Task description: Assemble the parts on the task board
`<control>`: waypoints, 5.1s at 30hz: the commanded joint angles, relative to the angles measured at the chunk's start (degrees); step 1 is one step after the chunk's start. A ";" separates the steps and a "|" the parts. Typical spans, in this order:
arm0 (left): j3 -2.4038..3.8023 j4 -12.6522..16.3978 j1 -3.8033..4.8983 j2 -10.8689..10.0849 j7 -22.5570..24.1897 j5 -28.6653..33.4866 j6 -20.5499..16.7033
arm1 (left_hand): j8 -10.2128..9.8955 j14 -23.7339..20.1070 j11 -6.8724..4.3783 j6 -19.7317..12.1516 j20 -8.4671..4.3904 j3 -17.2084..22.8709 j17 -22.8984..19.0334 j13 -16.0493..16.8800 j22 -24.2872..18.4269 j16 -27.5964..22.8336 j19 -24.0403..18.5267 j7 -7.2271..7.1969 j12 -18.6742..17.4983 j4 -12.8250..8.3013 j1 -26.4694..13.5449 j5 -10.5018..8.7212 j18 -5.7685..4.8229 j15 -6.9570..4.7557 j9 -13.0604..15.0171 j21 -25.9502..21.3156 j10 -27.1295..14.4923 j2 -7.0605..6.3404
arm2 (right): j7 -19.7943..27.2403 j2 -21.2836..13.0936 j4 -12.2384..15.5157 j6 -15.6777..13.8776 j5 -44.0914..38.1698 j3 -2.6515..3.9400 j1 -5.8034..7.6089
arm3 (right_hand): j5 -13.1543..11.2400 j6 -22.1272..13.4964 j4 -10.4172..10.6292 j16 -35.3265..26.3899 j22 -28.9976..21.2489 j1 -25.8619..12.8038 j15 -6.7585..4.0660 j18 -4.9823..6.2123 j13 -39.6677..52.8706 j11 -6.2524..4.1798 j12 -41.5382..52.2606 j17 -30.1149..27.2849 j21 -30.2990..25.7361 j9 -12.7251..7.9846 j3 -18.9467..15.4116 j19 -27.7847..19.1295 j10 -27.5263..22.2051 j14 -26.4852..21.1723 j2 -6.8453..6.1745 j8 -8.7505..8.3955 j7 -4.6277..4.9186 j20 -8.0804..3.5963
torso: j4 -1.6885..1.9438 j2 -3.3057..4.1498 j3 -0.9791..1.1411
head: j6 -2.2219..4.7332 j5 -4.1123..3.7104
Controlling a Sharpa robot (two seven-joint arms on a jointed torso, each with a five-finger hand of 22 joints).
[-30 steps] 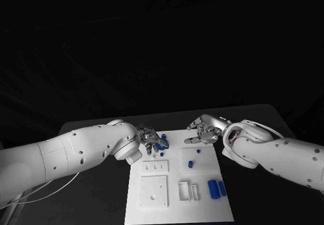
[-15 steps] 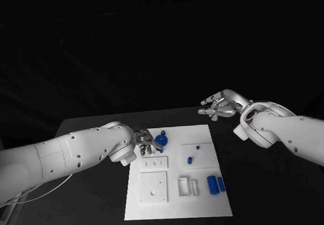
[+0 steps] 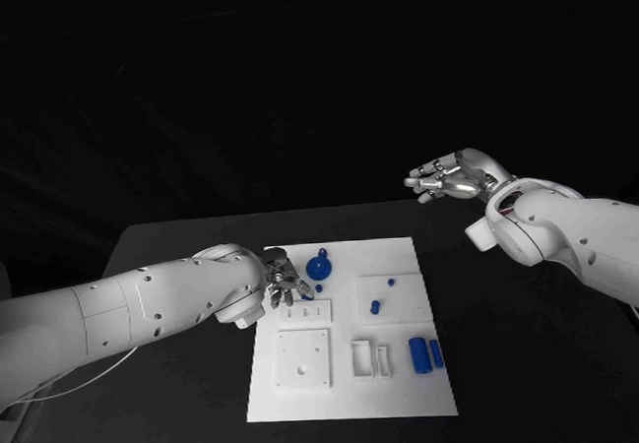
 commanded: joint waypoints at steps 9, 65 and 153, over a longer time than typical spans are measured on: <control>0.02 -1.11 -2.56 0.67 -1.39 -3.90 -2.60 | 0.47 0.79 -2.37 11.88 -0.34 4.83 -0.62 0.49 1.90 1.21 2.51 -6.40 0.75 -2.16 -2.55 0.69 -0.79 -0.93 11.57 -3.67 0.92 0.16 | 3.65 0.23 -0.39 4.08 4.89 0.14 0.10 | 0.04 0.38 -1.28 -0.26 -1.52 -0.72 0.47 -0.61 -0.05 0.40 -0.17 -4.65 1.24 0.06 0.34 -1.16 -1.00 -0.15 0.34 0.11 0.33 0.38 | -0.07 0.06 -0.02 | -0.79 -0.28; 0.02 -1.13 -3.84 0.95 -2.72 -6.78 1.68 | 0.44 0.44 -2.13 11.95 -0.17 4.63 -1.68 0.80 32.49 2.01 11.55 -6.45 1.00 -1.06 -2.95 -0.19 -1.71 -0.74 11.67 -29.63 0.97 -0.50 | 2.64 0.20 -0.62 6.11 4.24 0.14 0.09 | -0.74 1.16 -1.71 -0.25 -1.55 -1.07 0.71 -0.68 -0.04 0.64 -0.16 -4.99 1.24 0.08 -0.18 -1.97 -1.74 -0.69 0.49 0.12 0.39 0.62 | -0.03 0.00 -0.03 | -1.75 -0.44; 4.19 -0.48 -1.17 -2.23 -1.81 -0.79 3.28 | 0.32 -2.11 0.18 1.52 1.18 -19.91 -5.87 -3.25 34.13 -2.82 13.04 -2.98 -6.90 15.62 -0.27 -10.28 -1.48 0.70 2.44 -40.39 0.73 -4.19 | 2.32 0.62 -1.52 7.07 4.77 0.14 -0.18 | 0.07 -3.46 0.98 -0.25 -1.59 -2.09 2.91 -0.44 -0.02 2.07 -0.13 -6.46 -0.07 -0.08 -1.88 -7.27 -5.02 -6.97 -1.03 -0.03 1.34 2.97 | 0.06 -0.05 -0.08 | -0.56 -1.34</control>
